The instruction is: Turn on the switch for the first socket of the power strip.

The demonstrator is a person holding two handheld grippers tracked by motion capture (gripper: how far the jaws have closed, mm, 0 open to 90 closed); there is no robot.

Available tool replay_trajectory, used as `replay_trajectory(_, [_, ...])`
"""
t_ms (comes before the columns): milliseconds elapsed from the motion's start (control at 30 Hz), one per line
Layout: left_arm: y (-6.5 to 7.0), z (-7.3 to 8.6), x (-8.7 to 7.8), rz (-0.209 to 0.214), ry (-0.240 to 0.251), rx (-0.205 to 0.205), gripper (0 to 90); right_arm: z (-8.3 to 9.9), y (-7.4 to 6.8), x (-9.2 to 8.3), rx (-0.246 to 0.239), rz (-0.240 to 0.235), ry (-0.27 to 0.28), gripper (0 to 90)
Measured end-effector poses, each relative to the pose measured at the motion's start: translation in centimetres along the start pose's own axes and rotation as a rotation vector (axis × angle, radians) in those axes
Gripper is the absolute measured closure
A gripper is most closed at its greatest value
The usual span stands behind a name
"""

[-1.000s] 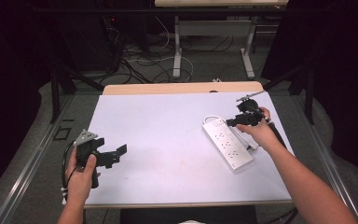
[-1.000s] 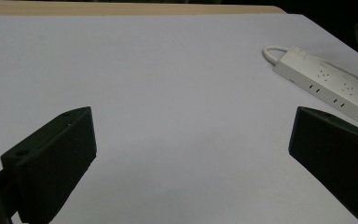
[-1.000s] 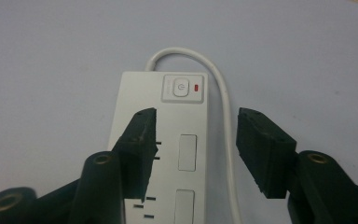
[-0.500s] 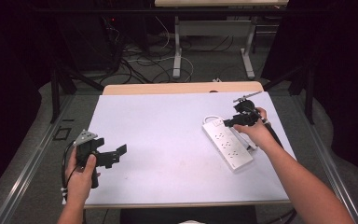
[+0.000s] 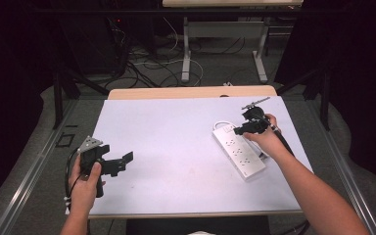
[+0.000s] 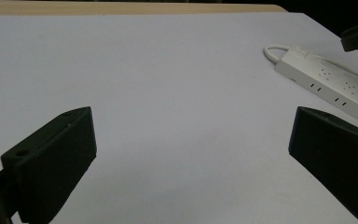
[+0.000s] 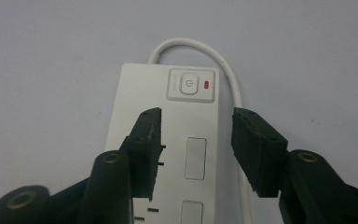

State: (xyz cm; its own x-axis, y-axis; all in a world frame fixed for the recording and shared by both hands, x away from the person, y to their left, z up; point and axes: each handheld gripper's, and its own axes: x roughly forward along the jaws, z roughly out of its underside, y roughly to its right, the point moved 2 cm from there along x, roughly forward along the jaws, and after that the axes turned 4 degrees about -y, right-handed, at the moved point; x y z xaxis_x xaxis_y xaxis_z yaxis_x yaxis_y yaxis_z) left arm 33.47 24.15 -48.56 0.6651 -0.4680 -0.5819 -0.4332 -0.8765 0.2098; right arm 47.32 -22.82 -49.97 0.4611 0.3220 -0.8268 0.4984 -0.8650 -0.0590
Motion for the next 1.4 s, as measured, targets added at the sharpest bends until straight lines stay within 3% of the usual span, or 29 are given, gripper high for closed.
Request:
replay_trajectory(600, [0.0, 0.0, 0.0, -0.002, -0.003, -0.001, 0.9, 0.3, -0.4, 1.5, -0.02, -0.002, -0.074, 81.8])
replay_trajectory(933, [0.0, 0.1, 0.1, -0.002, 0.0, -0.003, 0.9, 0.3, -0.2, 2.3, -0.004, 0.009, -0.085, 89.9])
replay_trajectory(1300, [-0.1, 0.1, 0.2, -0.001, 0.0, -0.004, 0.9, 0.2, 0.3, 3.1, 0.007, 0.018, -0.098, 90.0])
replay_trajectory(1400, [-0.1, 0.1, 0.2, -0.001, -0.001, -0.003, 0.9, 0.2, 0.2, 3.3, 0.035, 0.021, -0.102, 90.0])
